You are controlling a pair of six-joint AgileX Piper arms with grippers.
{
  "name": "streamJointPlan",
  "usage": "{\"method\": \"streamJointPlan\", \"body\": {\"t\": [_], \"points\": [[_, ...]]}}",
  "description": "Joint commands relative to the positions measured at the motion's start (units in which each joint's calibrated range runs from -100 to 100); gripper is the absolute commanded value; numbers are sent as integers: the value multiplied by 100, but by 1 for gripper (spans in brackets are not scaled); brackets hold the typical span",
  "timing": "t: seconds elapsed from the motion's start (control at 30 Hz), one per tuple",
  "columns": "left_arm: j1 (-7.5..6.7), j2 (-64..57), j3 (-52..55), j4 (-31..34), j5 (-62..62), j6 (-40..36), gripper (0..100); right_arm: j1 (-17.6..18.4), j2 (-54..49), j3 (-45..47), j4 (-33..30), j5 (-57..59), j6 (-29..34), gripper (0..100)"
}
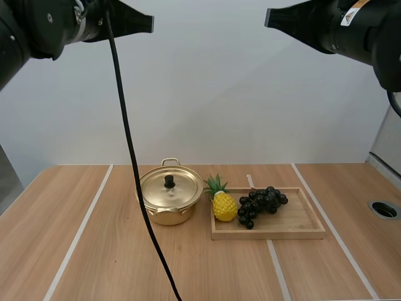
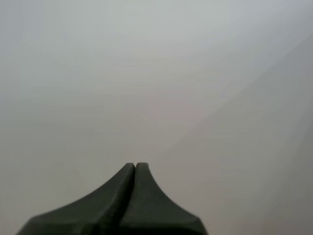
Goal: Open the pot, put the grape inside, and close it
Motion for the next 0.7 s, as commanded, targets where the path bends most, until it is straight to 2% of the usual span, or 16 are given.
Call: {"method": "streamJointPlan", "body": {"t": [0.0,0.17,0.27,0.3,0.33,0.37,0.4,0.43,0.47,0.67], "points": [[9,41,-48,-90,158,11,0,-26,-30,-63,-25,-37,-25,0],[9,41,-48,-90,245,-195,1,-26,-30,-63,1,-14,-25,0],[9,41,-48,-90,513,-307,15,-26,-30,-63,1,58,-25,0],[9,41,-48,-90,634,-307,26,-26,-30,-63,1,84,-10,4],[9,41,-48,-79,766,-318,39,-26,-30,-63,1,147,41,12],[9,41,-48,-65,874,-318,50,-26,-30,-63,1,273,232,35],[9,41,-48,-65,996,-318,67,-26,-30,-63,1,376,404,53],[9,41,-48,-65,1118,-275,87,-26,-30,-63,1,530,625,79],[9,41,-48,-65,1218,-150,100,-26,-30,-63,1,676,816,100],[9,41,-48,-160,1748,982,100,-26,-30,-63,-60,863,867,100]]}}
